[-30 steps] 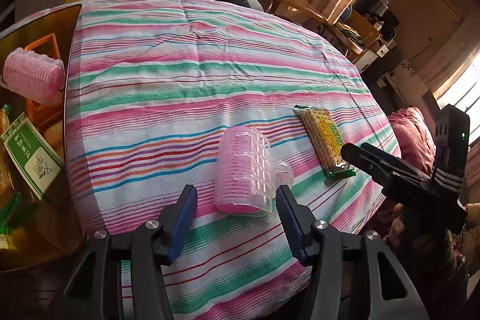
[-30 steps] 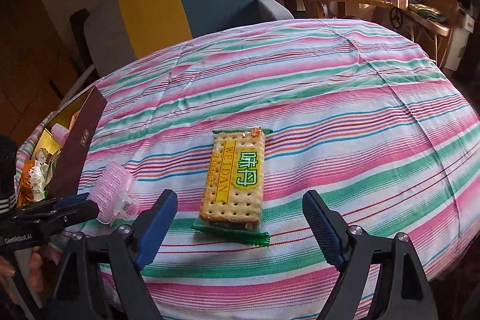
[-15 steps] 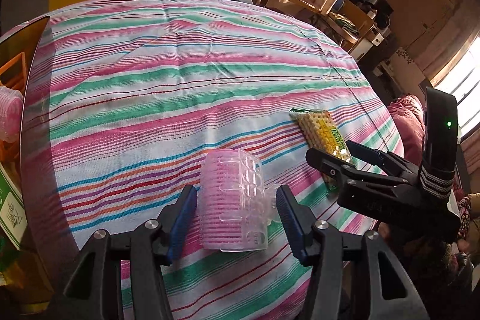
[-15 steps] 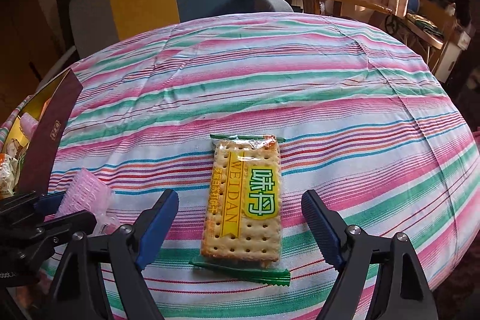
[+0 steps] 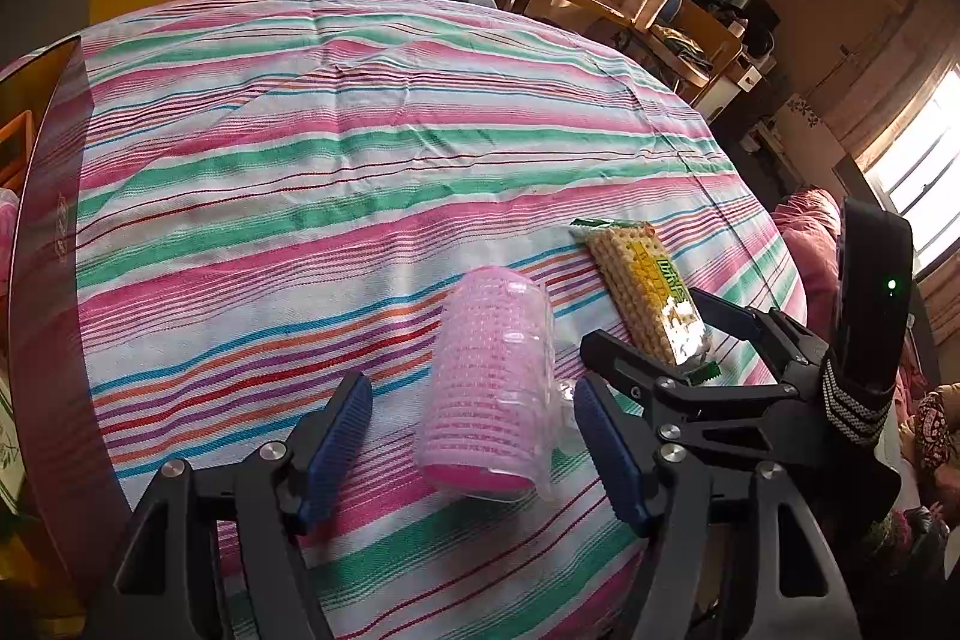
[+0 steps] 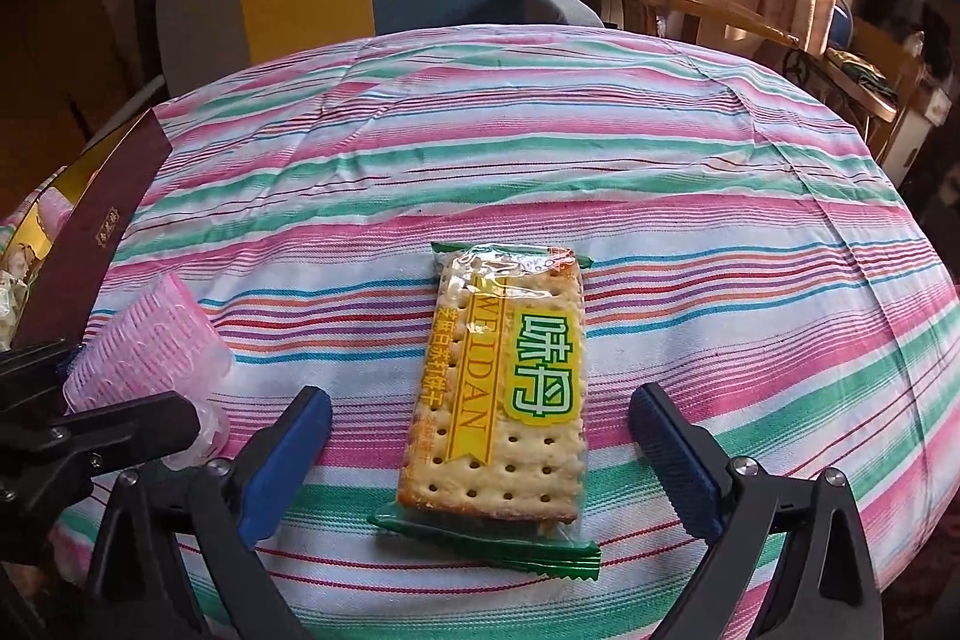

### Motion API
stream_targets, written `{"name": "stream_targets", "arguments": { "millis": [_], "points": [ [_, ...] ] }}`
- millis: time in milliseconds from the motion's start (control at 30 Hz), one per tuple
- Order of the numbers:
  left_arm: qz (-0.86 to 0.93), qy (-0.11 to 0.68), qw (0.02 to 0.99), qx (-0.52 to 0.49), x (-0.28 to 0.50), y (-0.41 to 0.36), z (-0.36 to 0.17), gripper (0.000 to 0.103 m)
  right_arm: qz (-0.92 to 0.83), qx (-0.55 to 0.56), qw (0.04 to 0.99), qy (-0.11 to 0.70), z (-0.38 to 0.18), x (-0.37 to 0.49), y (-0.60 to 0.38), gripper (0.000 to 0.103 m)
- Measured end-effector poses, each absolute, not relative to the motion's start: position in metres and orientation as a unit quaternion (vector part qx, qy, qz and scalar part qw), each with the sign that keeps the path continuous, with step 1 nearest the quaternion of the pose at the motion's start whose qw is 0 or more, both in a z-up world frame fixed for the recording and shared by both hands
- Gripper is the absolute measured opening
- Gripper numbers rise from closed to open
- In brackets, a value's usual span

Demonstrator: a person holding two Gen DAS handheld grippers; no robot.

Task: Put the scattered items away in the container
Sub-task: 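Close the left tool on the pink roller while the right tool grasps the WEIDAN cracker pack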

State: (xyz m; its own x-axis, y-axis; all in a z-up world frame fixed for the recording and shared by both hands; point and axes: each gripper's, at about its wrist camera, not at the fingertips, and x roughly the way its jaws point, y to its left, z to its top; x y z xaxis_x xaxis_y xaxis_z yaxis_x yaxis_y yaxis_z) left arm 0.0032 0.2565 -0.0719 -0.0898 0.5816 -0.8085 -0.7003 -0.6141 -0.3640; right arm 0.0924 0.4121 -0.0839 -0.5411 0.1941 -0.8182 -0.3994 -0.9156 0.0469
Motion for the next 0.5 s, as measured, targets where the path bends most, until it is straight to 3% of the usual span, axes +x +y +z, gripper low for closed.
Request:
{"name": "stream_targets", "arguments": {
  "millis": [433,500],
  "points": [
    [0.748,0.130,0.440,-0.479,0.011,0.277,-0.065,0.056,0.880,-0.426,0.170,0.126,-0.083,0.097,0.413,0.103],
    [0.747,0.129,0.445,-0.478,0.012,0.279,-0.066,0.050,0.878,-0.423,0.176,0.137,-0.080,0.099,0.417,0.096]
  ]
}}
